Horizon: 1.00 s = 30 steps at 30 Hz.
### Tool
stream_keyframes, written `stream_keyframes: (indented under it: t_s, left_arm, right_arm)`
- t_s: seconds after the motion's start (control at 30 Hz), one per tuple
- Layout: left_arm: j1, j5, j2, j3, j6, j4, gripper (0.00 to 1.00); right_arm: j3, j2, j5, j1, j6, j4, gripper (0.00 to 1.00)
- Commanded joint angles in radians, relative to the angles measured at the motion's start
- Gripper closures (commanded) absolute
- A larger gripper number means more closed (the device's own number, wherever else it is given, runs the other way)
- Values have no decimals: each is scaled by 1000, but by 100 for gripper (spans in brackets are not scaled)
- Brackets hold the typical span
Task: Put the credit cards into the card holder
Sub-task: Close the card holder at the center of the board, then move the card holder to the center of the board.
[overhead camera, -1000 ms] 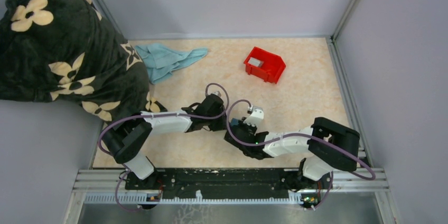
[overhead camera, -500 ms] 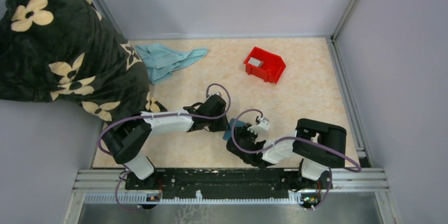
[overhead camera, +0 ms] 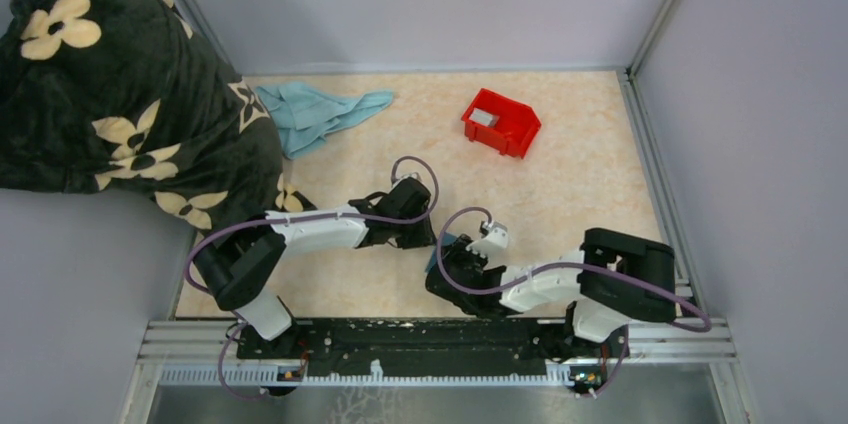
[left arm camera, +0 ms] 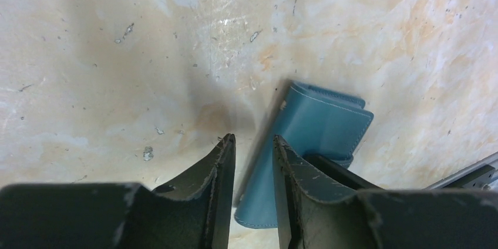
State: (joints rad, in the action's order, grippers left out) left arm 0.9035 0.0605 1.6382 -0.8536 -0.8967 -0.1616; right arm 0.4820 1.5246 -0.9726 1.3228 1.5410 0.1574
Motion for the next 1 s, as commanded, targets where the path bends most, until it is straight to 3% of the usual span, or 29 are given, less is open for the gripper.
stream_keyframes:
  t_s: [0.0, 0.13, 0.4, 0.7, 0.77, 0.97]
  left_arm:
    - [7, 23, -7, -45, 8, -19, 64]
    - [7, 25, -5, -56, 10, -24, 64]
    - [7, 40, 1, -60, 20, -23, 63]
    - [7, 10, 0, -38, 61, 26, 63]
    - [7, -7, 0, -31, 72, 47, 64]
    - [7, -77, 14, -21, 101, 96, 66]
  right_arm:
    - [16, -84, 74, -12, -218, -363, 67]
    - [15, -194, 84, -73, -348, -328, 59]
    - [55, -254, 106, -112, -539, -249, 57]
    - [152, -319, 44, -112, -575, -392, 58]
    - [157, -336, 27, -112, -535, -457, 62]
    - [144, -347, 46, -105, -316, -686, 96]
